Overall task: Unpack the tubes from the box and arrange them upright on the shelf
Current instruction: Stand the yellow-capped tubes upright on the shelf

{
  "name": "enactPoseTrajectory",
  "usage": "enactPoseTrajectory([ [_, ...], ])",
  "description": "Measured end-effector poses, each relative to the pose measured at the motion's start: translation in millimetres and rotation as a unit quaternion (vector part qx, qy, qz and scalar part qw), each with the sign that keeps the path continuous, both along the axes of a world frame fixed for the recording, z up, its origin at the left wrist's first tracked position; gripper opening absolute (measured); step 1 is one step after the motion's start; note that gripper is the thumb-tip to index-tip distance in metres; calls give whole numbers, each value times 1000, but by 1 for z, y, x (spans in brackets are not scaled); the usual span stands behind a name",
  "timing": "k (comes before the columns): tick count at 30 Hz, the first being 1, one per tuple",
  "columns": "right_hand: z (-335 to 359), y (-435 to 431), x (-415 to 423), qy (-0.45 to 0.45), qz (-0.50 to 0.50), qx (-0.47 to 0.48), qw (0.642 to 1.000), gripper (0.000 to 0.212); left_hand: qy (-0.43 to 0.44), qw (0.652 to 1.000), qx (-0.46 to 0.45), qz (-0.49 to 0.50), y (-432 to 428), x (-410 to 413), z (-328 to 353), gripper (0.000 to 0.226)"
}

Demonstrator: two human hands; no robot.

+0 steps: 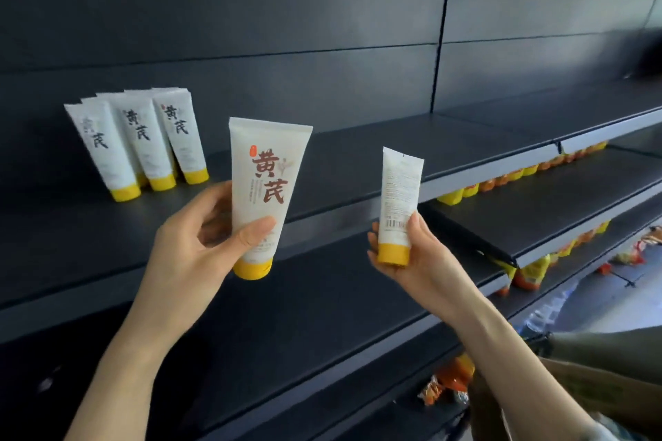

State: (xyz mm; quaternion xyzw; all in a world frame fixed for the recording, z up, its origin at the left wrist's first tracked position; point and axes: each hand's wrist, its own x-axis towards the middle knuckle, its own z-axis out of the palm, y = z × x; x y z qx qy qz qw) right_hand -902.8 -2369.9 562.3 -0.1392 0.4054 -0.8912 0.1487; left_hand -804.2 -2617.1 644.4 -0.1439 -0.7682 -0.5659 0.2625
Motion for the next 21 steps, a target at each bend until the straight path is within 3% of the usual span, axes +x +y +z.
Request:
enactPoseTrajectory([
  [4, 22, -14, -20, -12, 78, 8, 997, 49, 6, 998, 21, 58, -10, 4, 7, 34],
  [9, 42, -42, -34, 80, 155, 76, 982, 39, 12, 993, 34, 111, -23, 13, 15, 33],
  [15, 68, -88, -41, 175, 162, 147, 960, 33, 24, 986, 30, 160, -46, 26, 23, 29],
  [21, 89, -137, -43, 222, 135, 258, 931, 55, 32, 983, 9, 181, -95, 37, 34, 33],
])
